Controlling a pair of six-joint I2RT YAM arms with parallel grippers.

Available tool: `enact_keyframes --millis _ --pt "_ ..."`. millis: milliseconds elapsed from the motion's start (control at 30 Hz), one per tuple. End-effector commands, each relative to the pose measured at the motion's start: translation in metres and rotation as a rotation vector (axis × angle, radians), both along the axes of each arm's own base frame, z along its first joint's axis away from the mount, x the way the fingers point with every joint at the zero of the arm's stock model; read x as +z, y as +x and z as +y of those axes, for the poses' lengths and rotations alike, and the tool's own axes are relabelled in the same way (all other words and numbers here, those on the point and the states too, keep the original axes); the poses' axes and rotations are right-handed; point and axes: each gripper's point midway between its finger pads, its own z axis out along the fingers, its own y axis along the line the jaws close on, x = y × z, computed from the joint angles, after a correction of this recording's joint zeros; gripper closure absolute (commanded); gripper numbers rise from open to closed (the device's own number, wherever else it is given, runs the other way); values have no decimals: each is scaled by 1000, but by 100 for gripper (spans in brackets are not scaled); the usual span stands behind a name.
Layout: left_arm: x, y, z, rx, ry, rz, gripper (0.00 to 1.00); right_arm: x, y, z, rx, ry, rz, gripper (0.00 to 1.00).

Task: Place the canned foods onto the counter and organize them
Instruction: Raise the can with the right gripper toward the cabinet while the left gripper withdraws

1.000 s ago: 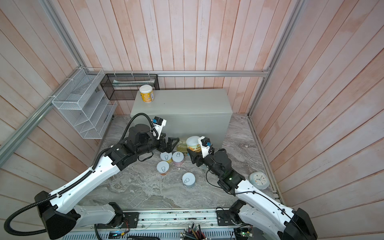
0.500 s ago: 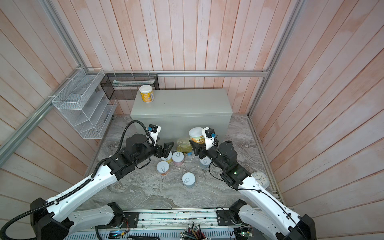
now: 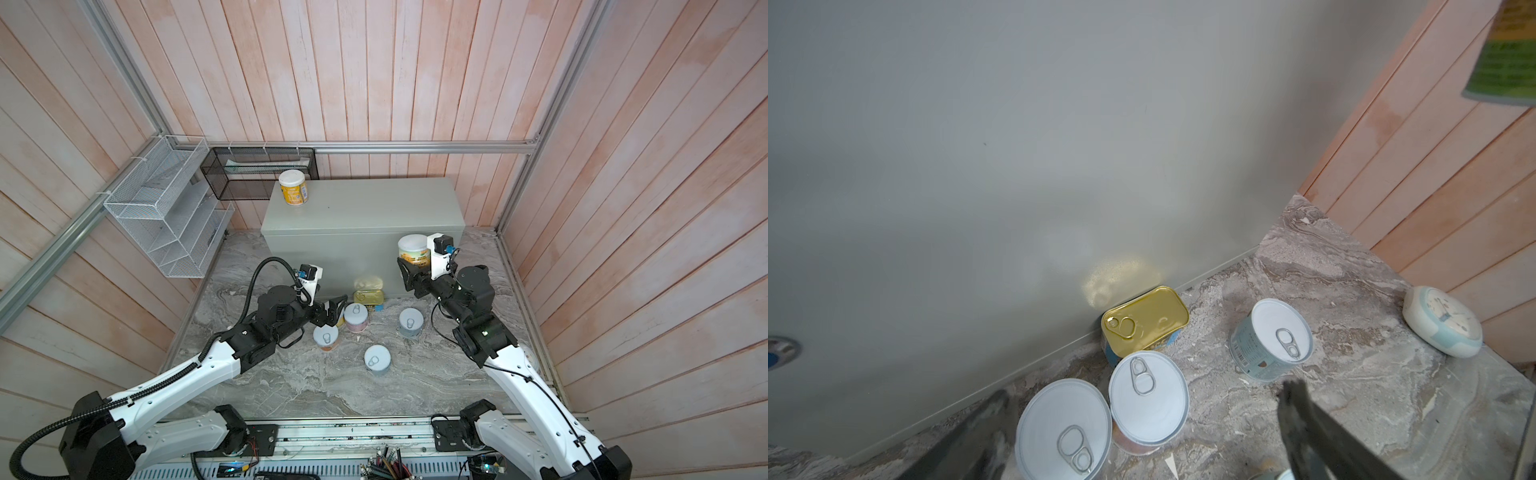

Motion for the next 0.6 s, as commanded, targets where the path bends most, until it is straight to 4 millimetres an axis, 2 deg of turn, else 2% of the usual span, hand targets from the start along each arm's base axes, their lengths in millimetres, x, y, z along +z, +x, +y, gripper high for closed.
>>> enact_keyframes --millis 0,133,367,567 --pt "9 2 -6 -34 -30 -79 0 55 -8 -6 8 76 -125 38" --pt "11 -1 -8 -61 -59 -143 0 63 0 -14 -23 91 -124 38" --pt "15 -13 -8 -111 -122 -260 0 91 11 -18 -21 123 -154 39" --pt "1 -17 -14 -152 -102 -249 0 116 22 -25 -25 137 -197 39"
